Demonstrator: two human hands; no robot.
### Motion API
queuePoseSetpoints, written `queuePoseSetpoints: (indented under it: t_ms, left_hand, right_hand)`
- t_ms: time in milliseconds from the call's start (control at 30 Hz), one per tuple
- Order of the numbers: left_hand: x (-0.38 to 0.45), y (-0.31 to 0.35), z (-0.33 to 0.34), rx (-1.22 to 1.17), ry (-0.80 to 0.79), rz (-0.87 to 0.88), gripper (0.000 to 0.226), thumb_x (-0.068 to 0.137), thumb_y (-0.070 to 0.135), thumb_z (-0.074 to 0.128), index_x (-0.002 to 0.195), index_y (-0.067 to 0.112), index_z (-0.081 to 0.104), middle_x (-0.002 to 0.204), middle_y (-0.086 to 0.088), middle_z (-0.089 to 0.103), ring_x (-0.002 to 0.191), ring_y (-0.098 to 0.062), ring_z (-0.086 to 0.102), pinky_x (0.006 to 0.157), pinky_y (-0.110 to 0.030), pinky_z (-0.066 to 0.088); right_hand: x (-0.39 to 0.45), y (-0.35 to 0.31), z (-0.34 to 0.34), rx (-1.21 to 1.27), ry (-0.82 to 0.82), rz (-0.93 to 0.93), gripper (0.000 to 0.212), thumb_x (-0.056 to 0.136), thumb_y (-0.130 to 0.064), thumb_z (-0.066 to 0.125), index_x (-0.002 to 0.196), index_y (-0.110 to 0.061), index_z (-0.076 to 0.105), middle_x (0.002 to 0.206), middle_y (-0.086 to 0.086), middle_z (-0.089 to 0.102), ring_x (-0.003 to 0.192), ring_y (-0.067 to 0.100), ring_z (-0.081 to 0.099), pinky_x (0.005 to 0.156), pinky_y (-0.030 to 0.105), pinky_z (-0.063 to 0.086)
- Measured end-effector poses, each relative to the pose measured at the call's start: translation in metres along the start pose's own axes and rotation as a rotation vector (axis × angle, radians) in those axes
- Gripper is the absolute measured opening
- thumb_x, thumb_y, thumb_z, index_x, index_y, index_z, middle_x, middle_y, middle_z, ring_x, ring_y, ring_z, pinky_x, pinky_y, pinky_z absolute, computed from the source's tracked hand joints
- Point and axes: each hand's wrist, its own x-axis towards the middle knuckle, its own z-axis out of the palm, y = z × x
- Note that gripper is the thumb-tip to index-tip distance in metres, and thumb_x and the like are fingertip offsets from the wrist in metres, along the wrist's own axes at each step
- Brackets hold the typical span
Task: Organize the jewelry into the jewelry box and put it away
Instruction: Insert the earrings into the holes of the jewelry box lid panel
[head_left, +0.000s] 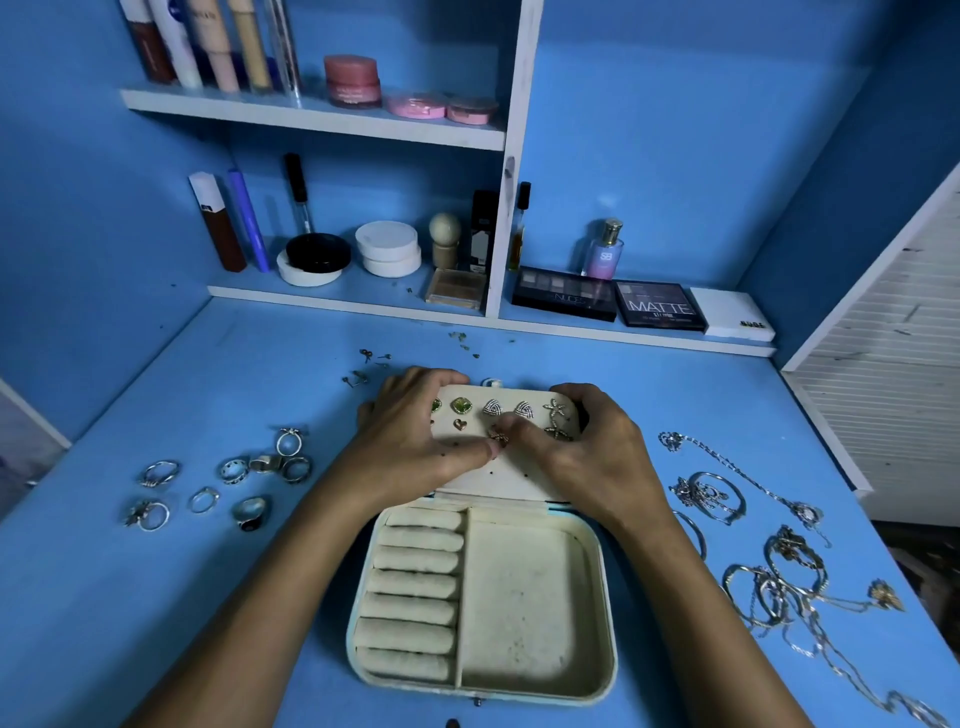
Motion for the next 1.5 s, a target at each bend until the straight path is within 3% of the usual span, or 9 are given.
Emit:
queuePoseSetpoints:
  t_ms: [100, 267, 433, 567, 800, 933, 1167, 1400, 1500]
  left_hand:
    - [0.001, -0.002, 0.000, -0.010, 0.001, 0.001, 0.066, 0.073, 0.058, 0.074, 0.129, 0.039, 0.044, 0.119, 0.025, 0.039, 0.119, 0.003, 0.028, 0.102, -0.030, 0.023]
    - [0.003, -0.003, 0.001, 0.002, 0.007, 0.006, 0.064, 0.075, 0.055, 0.074, 0.129, 0.037, 0.044, 0.123, 0.023, 0.041, 0.124, -0.001, 0.029, 0.104, -0.030, 0.023]
    - [0.004, -0.005, 0.001, -0.002, -0.013, 0.016, 0.073, 0.063, 0.067, 0.061, 0.127, 0.038, 0.043, 0.123, 0.023, 0.042, 0.124, -0.001, 0.031, 0.105, -0.031, 0.022]
    - [0.004, -0.006, 0.003, 0.002, -0.003, 0.032, 0.075, 0.063, 0.068, 0.059, 0.128, 0.036, 0.043, 0.125, 0.022, 0.042, 0.124, -0.002, 0.031, 0.102, -0.030, 0.021]
    - [0.005, -0.006, 0.004, 0.021, 0.021, 0.034, 0.078, 0.061, 0.070, 0.057, 0.129, 0.034, 0.043, 0.126, 0.019, 0.045, 0.125, -0.004, 0.033, 0.104, -0.033, 0.023]
    - [0.005, -0.005, 0.004, 0.022, 0.020, 0.032, 0.077, 0.062, 0.069, 0.058, 0.129, 0.034, 0.042, 0.126, 0.018, 0.044, 0.125, -0.004, 0.032, 0.105, -0.033, 0.024]
    - [0.005, -0.006, 0.004, 0.022, 0.044, 0.041, 0.073, 0.066, 0.065, 0.066, 0.128, 0.034, 0.043, 0.124, 0.018, 0.044, 0.124, -0.004, 0.031, 0.103, -0.031, 0.022]
    - [0.006, -0.008, 0.005, 0.036, 0.041, 0.049, 0.071, 0.068, 0.065, 0.068, 0.128, 0.035, 0.043, 0.125, 0.019, 0.044, 0.125, -0.004, 0.031, 0.102, -0.032, 0.022]
    - [0.006, -0.008, 0.005, 0.035, 0.035, 0.051, 0.072, 0.068, 0.067, 0.067, 0.128, 0.035, 0.042, 0.125, 0.019, 0.043, 0.125, -0.004, 0.031, 0.101, -0.032, 0.022]
  right_hand:
    - [0.006, 0.000, -0.002, 0.013, 0.014, 0.031, 0.048, 0.078, -0.061, 0.071, 0.109, -0.025, 0.067, 0.096, -0.012, 0.069, 0.090, 0.003, 0.064, 0.071, 0.015, 0.046]
    - [0.026, -0.009, -0.007, -0.035, 0.022, 0.057, 0.036, 0.093, -0.052, 0.060, 0.076, -0.022, 0.071, 0.063, -0.013, 0.065, 0.068, 0.006, 0.060, 0.060, 0.021, 0.042]
    - [0.061, -0.024, -0.003, -0.144, 0.002, -0.026, 0.018, 0.094, -0.036, 0.063, 0.085, -0.024, 0.073, 0.074, -0.011, 0.068, 0.073, 0.008, 0.062, 0.062, 0.017, 0.042]
    - [0.091, -0.037, 0.016, -0.266, -0.103, -0.148, 0.012, 0.092, -0.025, 0.065, 0.088, -0.021, 0.076, 0.077, -0.009, 0.069, 0.070, 0.006, 0.060, 0.052, 0.003, 0.037]
    - [0.126, -0.048, 0.051, -0.486, -0.181, -0.260, 0.009, 0.086, -0.029, 0.070, 0.084, -0.024, 0.077, 0.091, -0.002, 0.076, 0.088, 0.015, 0.068, 0.078, 0.025, 0.054]
    - [0.135, -0.053, 0.060, -0.581, -0.190, -0.242, 0.010, 0.081, -0.034, 0.070, 0.072, -0.030, 0.071, 0.090, -0.001, 0.074, 0.086, 0.018, 0.068, 0.074, 0.028, 0.056]
    - [0.136, -0.057, 0.064, -0.619, -0.160, -0.192, 0.016, 0.084, -0.032, 0.068, 0.093, -0.024, 0.078, 0.096, -0.001, 0.073, 0.091, 0.019, 0.067, 0.074, 0.028, 0.056]
    - [0.132, -0.059, 0.065, -0.599, -0.147, -0.157, 0.019, 0.084, -0.028, 0.062, 0.096, -0.021, 0.075, 0.094, 0.002, 0.071, 0.086, 0.022, 0.066, 0.066, 0.026, 0.050]
    - [0.129, -0.060, 0.060, -0.537, -0.159, -0.162, 0.011, 0.084, -0.029, 0.064, 0.085, -0.023, 0.073, 0.094, 0.000, 0.071, 0.087, 0.020, 0.066, 0.070, 0.028, 0.054]
